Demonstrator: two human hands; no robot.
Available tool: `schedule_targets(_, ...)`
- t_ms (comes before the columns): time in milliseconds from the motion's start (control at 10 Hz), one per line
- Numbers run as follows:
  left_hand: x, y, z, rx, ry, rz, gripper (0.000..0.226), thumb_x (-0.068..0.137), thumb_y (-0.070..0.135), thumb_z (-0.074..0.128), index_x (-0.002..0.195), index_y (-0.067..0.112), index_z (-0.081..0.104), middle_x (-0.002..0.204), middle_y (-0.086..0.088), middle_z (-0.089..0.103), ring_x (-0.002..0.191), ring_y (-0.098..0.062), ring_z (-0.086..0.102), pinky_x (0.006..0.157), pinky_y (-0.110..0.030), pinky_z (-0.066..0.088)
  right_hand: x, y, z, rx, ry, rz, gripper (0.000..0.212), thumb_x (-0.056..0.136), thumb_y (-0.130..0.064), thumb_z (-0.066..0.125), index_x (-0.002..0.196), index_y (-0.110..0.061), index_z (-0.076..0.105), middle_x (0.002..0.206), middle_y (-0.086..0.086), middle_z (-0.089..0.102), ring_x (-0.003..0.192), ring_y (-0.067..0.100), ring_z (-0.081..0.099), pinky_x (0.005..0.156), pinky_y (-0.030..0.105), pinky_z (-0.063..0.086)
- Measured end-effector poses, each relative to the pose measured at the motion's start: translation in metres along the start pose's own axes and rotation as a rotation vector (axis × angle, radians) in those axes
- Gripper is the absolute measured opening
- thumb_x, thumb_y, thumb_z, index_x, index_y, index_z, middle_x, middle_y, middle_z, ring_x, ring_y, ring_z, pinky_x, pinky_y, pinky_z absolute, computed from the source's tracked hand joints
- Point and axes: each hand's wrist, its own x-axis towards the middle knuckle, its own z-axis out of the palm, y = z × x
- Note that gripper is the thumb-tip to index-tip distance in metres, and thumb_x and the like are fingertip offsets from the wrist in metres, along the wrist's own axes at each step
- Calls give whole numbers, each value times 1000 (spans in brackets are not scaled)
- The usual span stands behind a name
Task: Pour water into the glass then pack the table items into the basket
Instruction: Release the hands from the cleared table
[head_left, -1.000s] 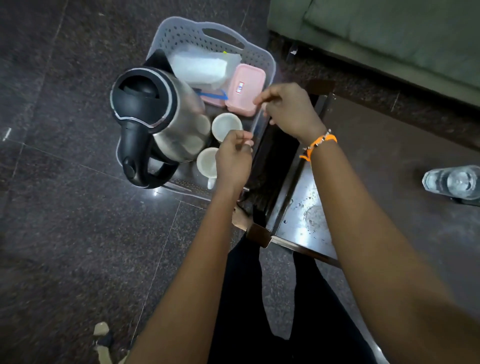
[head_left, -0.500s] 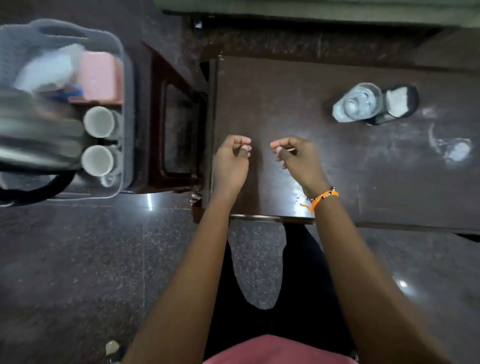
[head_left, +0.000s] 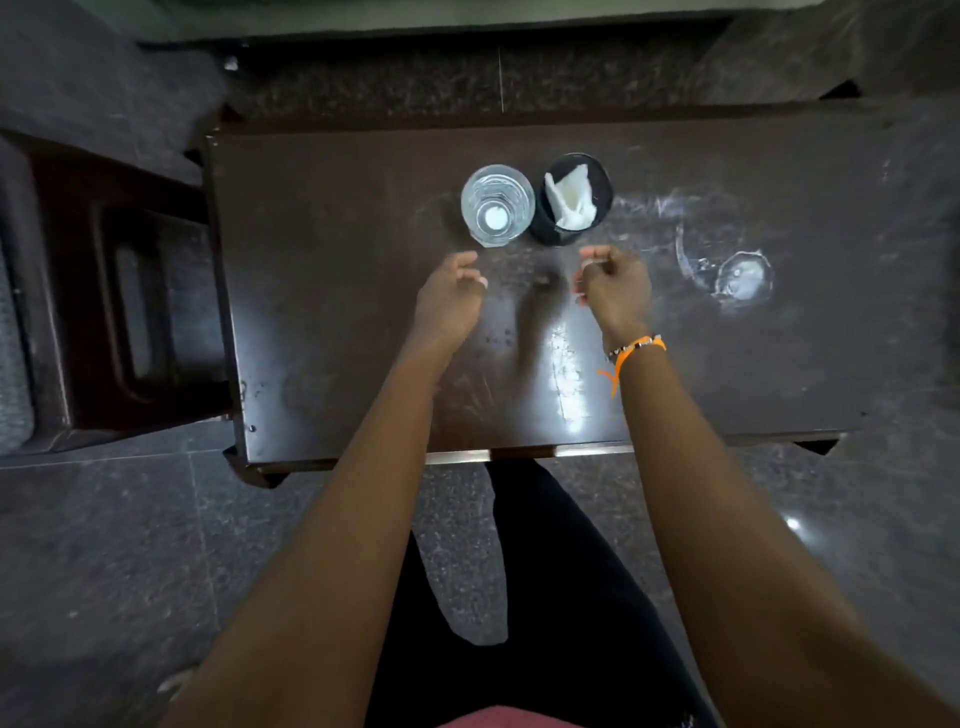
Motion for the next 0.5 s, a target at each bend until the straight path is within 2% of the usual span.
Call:
schedule_targets(100, 10, 7, 11, 95, -31, -20, 52, 93, 15, 48, 143, 14, 33, 142, -7, 47, 130, -22, 45, 111, -36, 35, 26, -8, -5, 47, 31, 32, 31, 92, 3, 36, 120, 4, 50, 61, 2, 50, 27, -4, 47, 35, 10, 38)
schedule_targets(200, 17, 10, 19, 179, -53, -8, 59, 94, 15, 46, 148, 15, 22, 153, -8, 30, 141, -22, 29, 114, -33, 24, 46, -15, -4, 69, -1, 51, 42, 96, -3, 39, 137, -3, 34, 61, 1, 49, 28, 0, 48, 35, 10, 39)
schedule_targets(300, 20, 12, 23, 230, -74, 4, 60, 95, 13, 44, 149, 14, 18, 157, -8, 20, 144, -22, 21, 115, -31, 18, 58, -17, -3, 49, -39, 73, 51, 96, -6, 41, 145, -9, 27, 61, 2, 52, 37, 5, 50, 42, 14, 41)
schedule_targets(400, 23, 12, 26, 221, -73, -2, 61, 95, 11, 44, 149, 10, 16, 158, -8, 14, 145, -21, 17, 119, -33, 17, 67, -16, -1, 44, -35, 87, 50, 89, 2, 38, 139, -6, 39, 61, 4, 55, 29, 2, 49, 34, 13, 37)
schedule_targets(500, 22, 16, 30, 177, -36, -21, 60, 96, 11, 44, 149, 8, 16, 158, -8, 14, 142, -20, 25, 116, -29, 22, 68, -10, -2, 27, -16, 75, 49, 85, 5, 41, 133, -3, 47, 58, 3, 57, 27, 1, 50, 33, 12, 38)
